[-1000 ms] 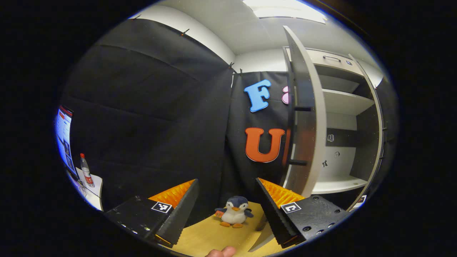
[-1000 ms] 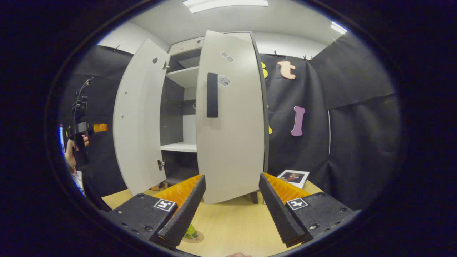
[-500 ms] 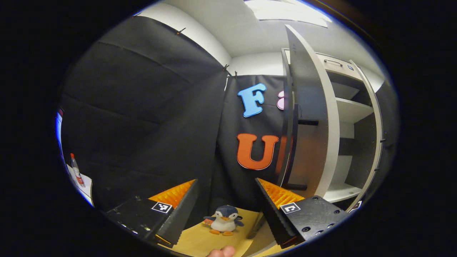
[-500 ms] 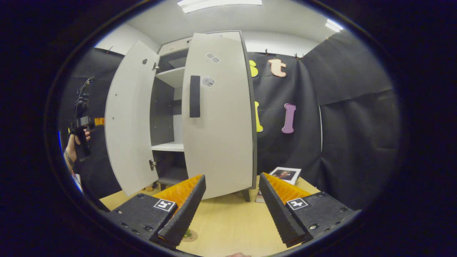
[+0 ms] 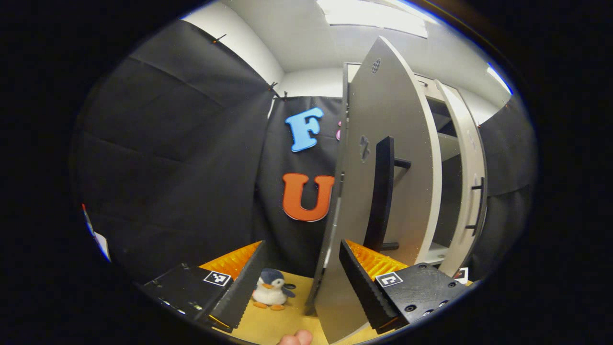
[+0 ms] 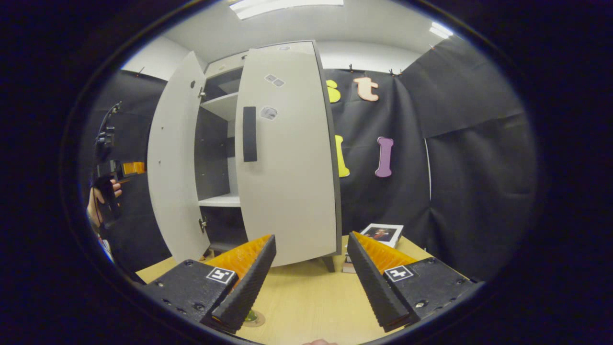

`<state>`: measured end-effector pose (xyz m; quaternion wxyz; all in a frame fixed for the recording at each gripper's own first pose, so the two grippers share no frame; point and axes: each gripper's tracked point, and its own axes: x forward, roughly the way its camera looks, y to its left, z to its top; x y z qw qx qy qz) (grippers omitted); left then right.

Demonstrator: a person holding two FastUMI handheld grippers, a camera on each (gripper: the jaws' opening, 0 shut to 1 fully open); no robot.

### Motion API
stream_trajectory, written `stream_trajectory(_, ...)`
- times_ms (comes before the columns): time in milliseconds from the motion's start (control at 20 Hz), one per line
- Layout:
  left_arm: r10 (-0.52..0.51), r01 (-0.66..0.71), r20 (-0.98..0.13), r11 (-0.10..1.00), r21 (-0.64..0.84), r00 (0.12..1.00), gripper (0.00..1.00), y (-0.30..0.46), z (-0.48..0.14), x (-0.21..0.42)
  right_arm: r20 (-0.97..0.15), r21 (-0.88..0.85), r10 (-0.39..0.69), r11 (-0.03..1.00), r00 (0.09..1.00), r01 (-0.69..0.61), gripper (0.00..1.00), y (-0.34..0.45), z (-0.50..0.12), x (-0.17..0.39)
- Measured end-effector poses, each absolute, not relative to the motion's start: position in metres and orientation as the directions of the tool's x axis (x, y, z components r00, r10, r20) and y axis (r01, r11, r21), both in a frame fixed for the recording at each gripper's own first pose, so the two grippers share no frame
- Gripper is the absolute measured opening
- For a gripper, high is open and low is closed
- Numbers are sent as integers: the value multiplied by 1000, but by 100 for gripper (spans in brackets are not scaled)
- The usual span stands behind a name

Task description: Grasp the bottle in the cabinet with the left hand and place it on the coaster, then close the right door with the right hand and the left door with the left hand.

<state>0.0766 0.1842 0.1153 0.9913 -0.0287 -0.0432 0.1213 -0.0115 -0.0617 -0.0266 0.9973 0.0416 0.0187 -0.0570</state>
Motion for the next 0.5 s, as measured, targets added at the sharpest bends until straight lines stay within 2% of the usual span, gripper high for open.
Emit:
stream_trajectory(100, 198, -190, 90, 978, -86, 976, 94, 163, 115, 86, -38, 71, -129, 989, 991, 131, 94, -68, -27, -16)
stream_trajectory(150, 183, -173, 95, 980, -99, 979, 95, 153, 113, 91, -44, 67, -138, 988, 989, 141, 98, -72, -29, -18)
stream_trajectory(250, 163, -152, 107, 983, -102, 981, 100, 143, 115, 98, -60, 64, -162, 984, 985, 166, 98, -81, -33, -24)
stream_trajectory(300, 163, -153, 113, 984, -95, 980, 95, 141, 116, 100, -61, 64, -174, 982, 983, 178, 98, -83, -34, -29)
stream_trajectory(350, 160, -151, 121, 985, -82, 980, 100, 139, 118, 100, -60, 61, -187, 980, 980, 191, 98, -87, -33, -32)
stream_trajectory(400, 153, -145, 128, 987, -66, 980, 95, 136, 120, 98, -60, 55, -200, 978, 978, 203, 98, -91, -34, -35)
stream_trajectory(500, 132, -127, 146, 991, -48, 980, 95, 128, 126, 96, -53, 49, -214, 975, 975, 216, 98, -95, -30, -36)
